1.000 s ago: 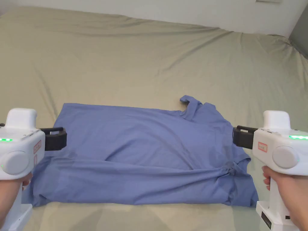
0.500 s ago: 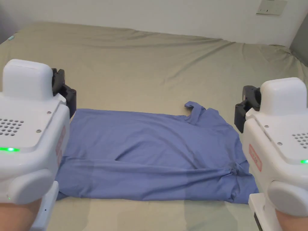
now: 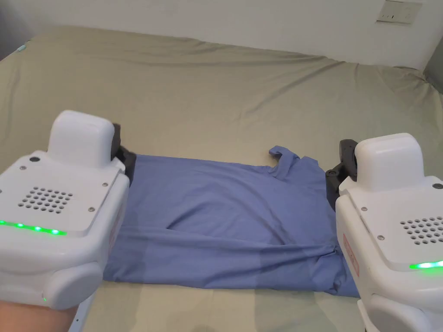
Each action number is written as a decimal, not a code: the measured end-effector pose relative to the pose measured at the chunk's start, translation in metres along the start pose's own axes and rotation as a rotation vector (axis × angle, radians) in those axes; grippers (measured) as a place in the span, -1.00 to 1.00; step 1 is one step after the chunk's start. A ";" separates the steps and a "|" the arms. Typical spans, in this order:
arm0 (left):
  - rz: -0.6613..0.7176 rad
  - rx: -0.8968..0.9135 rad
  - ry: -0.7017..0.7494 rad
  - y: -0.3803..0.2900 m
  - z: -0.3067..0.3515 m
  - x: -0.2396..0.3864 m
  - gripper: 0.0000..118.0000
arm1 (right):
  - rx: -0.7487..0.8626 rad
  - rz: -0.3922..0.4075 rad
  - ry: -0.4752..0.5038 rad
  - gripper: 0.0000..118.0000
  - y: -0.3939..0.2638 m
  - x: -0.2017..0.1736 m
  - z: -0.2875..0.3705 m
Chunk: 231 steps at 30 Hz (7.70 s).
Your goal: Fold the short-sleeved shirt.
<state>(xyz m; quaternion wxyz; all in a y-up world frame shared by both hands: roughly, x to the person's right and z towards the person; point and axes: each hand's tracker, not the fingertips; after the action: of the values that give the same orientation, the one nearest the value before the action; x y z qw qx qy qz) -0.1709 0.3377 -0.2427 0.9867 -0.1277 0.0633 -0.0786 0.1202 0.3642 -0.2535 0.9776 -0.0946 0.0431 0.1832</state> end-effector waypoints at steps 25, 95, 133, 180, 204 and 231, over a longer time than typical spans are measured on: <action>0.046 -0.722 -0.019 -0.201 -0.123 -0.039 -0.91 | -0.335 -0.082 -0.012 -0.94 -0.075 0.048 -0.035; 0.108 0.101 0.063 0.021 0.040 -0.054 0.85 | -0.080 -0.107 -0.071 0.82 0.002 0.065 0.033; 0.125 -0.680 0.059 -0.144 -0.324 -0.069 0.95 | -0.374 -0.118 -0.029 -0.97 -0.095 0.046 -0.108; -0.078 -0.456 -0.065 -0.067 -0.102 -0.081 -1.00 | -0.745 -0.179 0.189 -0.94 -0.099 0.116 -0.174; -0.214 -0.804 -0.196 -0.196 -0.013 -0.094 -1.00 | -1.087 -0.085 0.306 -0.94 -0.222 0.082 -0.032; 0.022 -0.223 -0.099 -0.049 0.009 -0.088 0.95 | -0.450 -0.104 0.105 0.88 -0.057 0.085 -0.001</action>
<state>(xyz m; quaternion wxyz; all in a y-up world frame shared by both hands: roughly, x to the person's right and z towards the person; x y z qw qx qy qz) -0.2630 0.3083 -0.2125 0.9691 -0.2396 0.0240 -0.0537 0.2200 0.3417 -0.2547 0.9363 -0.3217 0.0473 0.1326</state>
